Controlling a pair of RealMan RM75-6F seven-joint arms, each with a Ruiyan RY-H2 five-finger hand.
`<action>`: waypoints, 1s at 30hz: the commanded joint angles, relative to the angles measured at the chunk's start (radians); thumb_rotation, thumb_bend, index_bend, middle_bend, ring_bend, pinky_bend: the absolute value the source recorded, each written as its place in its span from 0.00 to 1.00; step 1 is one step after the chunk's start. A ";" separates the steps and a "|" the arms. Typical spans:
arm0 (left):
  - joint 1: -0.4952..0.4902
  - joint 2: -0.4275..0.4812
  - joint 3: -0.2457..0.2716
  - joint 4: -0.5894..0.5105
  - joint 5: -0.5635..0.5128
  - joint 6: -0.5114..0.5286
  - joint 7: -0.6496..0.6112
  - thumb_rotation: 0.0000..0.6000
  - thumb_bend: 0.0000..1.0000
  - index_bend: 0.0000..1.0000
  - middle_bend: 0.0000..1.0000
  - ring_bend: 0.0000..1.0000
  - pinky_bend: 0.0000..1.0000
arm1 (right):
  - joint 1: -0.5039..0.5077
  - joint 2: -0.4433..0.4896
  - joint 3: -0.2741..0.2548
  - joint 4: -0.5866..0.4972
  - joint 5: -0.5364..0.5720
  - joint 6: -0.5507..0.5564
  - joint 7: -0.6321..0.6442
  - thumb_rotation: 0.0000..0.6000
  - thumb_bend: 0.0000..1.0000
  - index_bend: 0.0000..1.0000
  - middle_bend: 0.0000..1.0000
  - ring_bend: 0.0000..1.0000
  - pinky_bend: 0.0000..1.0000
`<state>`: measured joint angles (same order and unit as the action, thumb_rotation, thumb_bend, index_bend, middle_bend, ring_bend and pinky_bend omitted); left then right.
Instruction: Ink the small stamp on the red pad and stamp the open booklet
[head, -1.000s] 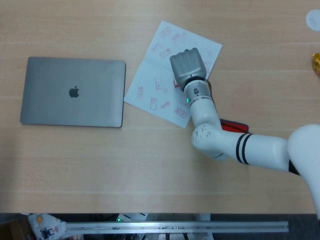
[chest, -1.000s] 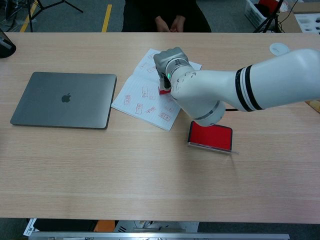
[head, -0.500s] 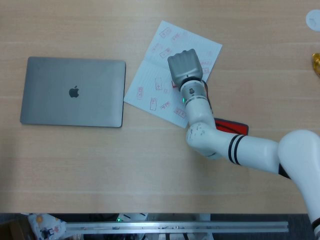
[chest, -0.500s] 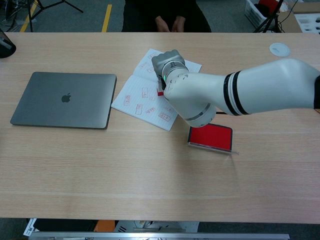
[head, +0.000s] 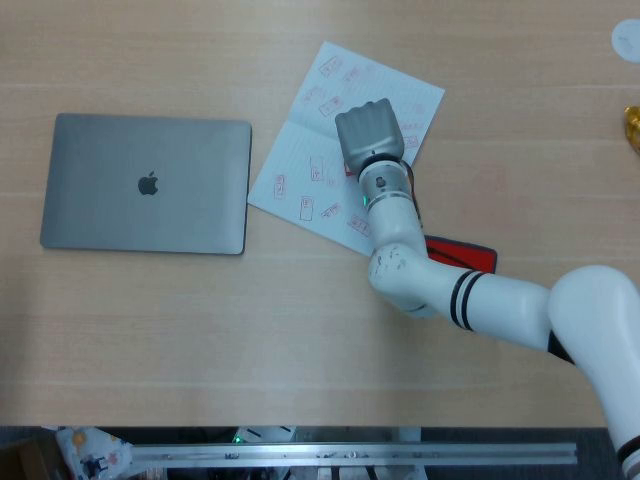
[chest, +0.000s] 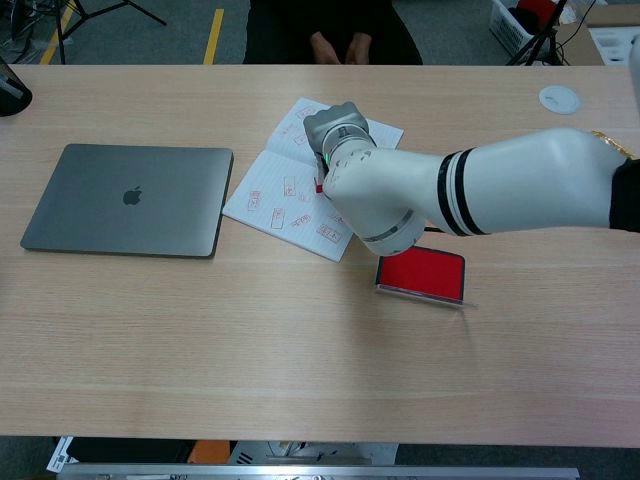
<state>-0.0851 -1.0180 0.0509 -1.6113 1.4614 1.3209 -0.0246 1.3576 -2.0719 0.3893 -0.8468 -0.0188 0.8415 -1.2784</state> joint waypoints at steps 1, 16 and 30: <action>0.000 0.000 0.000 0.001 -0.001 -0.001 0.000 1.00 0.30 0.32 0.27 0.29 0.29 | -0.001 -0.005 0.005 0.006 -0.001 -0.002 -0.006 1.00 0.51 0.81 0.52 0.30 0.32; 0.001 -0.003 0.000 0.007 -0.004 -0.004 -0.003 1.00 0.30 0.32 0.27 0.29 0.29 | -0.005 -0.033 0.031 0.050 0.000 -0.013 -0.044 1.00 0.51 0.81 0.52 0.30 0.32; 0.002 -0.005 -0.001 0.010 -0.005 -0.004 -0.004 1.00 0.30 0.32 0.27 0.29 0.29 | -0.007 -0.051 0.056 0.080 -0.006 -0.021 -0.068 1.00 0.51 0.82 0.52 0.30 0.32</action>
<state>-0.0835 -1.0228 0.0503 -1.6010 1.4565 1.3172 -0.0286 1.3511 -2.1225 0.4454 -0.7672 -0.0245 0.8211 -1.3461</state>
